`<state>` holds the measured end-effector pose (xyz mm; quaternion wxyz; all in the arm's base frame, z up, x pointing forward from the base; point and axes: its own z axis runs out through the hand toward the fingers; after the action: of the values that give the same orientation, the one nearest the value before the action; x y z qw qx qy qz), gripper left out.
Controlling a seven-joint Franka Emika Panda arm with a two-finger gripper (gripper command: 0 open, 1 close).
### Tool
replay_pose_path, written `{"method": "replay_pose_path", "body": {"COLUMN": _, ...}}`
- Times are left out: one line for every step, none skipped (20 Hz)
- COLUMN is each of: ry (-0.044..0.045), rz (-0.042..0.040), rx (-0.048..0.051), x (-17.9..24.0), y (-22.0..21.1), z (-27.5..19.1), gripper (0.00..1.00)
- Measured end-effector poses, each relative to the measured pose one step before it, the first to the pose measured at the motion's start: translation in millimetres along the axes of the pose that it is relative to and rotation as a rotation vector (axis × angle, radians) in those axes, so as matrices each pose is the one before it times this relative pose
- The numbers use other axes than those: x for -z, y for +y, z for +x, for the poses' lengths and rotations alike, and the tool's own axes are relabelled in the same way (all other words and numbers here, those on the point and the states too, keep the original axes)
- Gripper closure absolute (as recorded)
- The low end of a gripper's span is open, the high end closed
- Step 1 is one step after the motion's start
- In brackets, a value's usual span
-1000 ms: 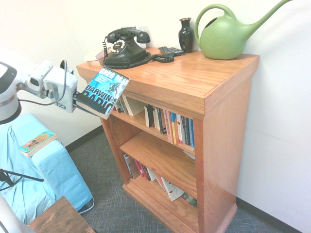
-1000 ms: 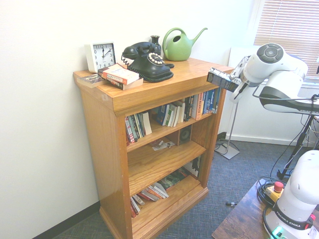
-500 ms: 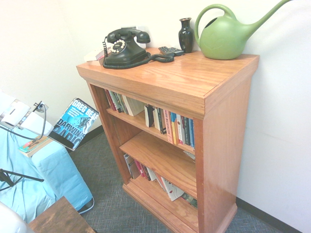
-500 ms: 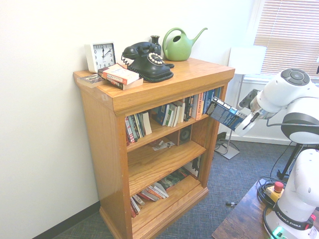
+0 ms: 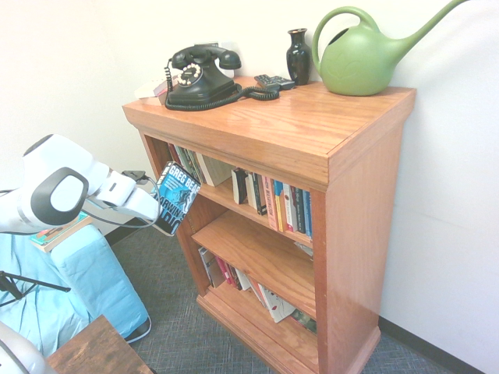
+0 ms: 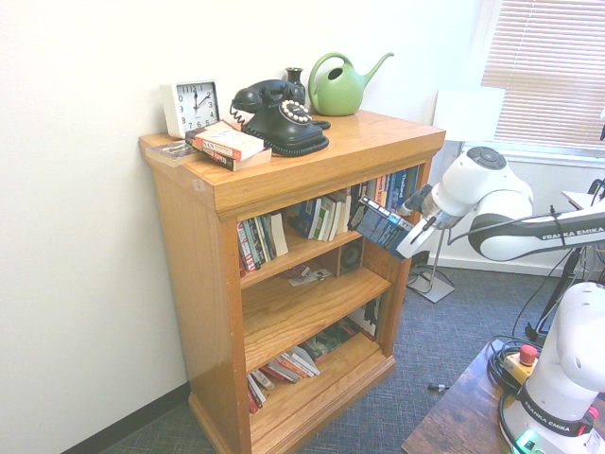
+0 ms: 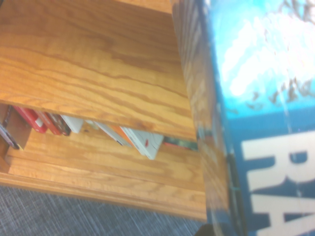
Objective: Put the book on the shelf
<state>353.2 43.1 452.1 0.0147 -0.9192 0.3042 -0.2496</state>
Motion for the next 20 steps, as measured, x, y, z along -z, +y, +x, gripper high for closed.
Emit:
{"method": "replay_pose_path", "body": {"ry": -0.00183, "rz": 0.00943, "rx": 0.01018, "x": -9.63, "y": -2.20, "z": 0.90, "gripper": 1.00}}
{"method": "replay_pose_path", "body": {"ry": 0.00123, "rz": 0.01028, "rx": 0.01049, "x": -7.65, "y": -2.25, "z": 0.31, "gripper": 1.00}}
{"method": "replay_pose_path", "body": {"ry": 0.00481, "rz": 0.01386, "rx": 0.01097, "x": -5.63, "y": -3.07, "z": -0.17, "gripper": 1.00}}
{"method": "replay_pose_path", "body": {"ry": 0.00662, "rz": 0.01317, "rx": 0.01349, "x": -4.46, "y": -3.62, "z": -0.94, "gripper": 1.00}}
{"method": "replay_pose_path", "body": {"ry": 0.00601, "rz": 0.01675, "rx": 0.01101, "x": -3.36, "y": -5.06, "z": -1.81, "gripper": 1.00}}
{"method": "replay_pose_path", "body": {"ry": 0.01097, "rz": 0.01657, "rx": 0.01272, "x": -2.33, "y": -5.79, "z": -0.97, "gripper": 1.00}}
{"method": "replay_pose_path", "body": {"ry": 0.01720, "rz": 0.01211, "rx": 0.01451, "x": -2.56, "y": -5.86, "z": -1.09, "gripper": 1.00}}
{"method": "replay_pose_path", "body": {"ry": 0.02146, "rz": 0.01096, "rx": 0.01369, "x": -2.86, "y": -7.88, "z": -2.29, "gripper": 1.00}}
{"method": "replay_pose_path", "body": {"ry": 0.01841, "rz": 0.00848, "rx": 0.01259, "x": -3.52, "y": -6.65, "z": -2.42, "gripper": 1.00}}
{"method": "replay_pose_path", "body": {"ry": 0.01702, "rz": 0.00565, "rx": 0.01535, "x": -4.32, "y": -4.30, "z": -1.10, "gripper": 1.00}}
{"method": "replay_pose_path", "body": {"ry": 0.01148, "rz": 0.00502, "rx": 0.01055, "x": -4.29, "y": -3.41, "z": -1.33, "gripper": 1.00}}
{"method": "replay_pose_path", "body": {"ry": 0.00766, "rz": 0.00477, "rx": 0.00341, "x": -4.46, "y": -1.90, "z": -1.03, "gripper": 1.00}}
{"method": "replay_pose_path", "body": {"ry": 0.00850, "rz": 0.00361, "rx": -0.00104, "x": -4.18, "y": 0.62, "z": 0.43, "gripper": 1.00}}
{"method": "replay_pose_path", "body": {"ry": 0.01099, "rz": 0.00119, "rx": -0.00147, "x": -3.63, "y": 0.39, "z": 0.69, "gripper": 1.00}}
{"method": "replay_pose_path", "body": {"ry": 0.01163, "rz": -0.00129, "rx": -0.00209, "x": -3.02, "y": 0.49, "z": 1.06, "gripper": 1.00}}
{"method": "replay_pose_path", "body": {"ry": 0.01297, "rz": -0.00149, "rx": -0.00108, "x": -2.25, "y": -0.04, "z": 1.68, "gripper": 1.00}}
{"method": "replay_pose_path", "body": {"ry": 0.01342, "rz": 0.00118, "rx": 0.00010, "x": -1.31, "y": -1.59, "z": 1.50, "gripper": 1.00}}
{"method": "replay_pose_path", "body": {"ry": 0.01039, "rz": 0.00070, "rx": -0.00015, "x": -0.77, "y": -2.15, "z": 0.95, "gripper": 1.00}}
{"method": "replay_pose_path", "body": {"ry": 0.00812, "rz": 0.00281, "rx": -0.00148, "x": -0.41, "y": -2.15, "z": 0.46, "gripper": 1.00}}
{"method": "replay_pose_path", "body": {"ry": 0.00713, "rz": 0.00411, "rx": -0.00290, "x": -0.20, "y": -2.05, "z": 0.36, "gripper": 1.00}}
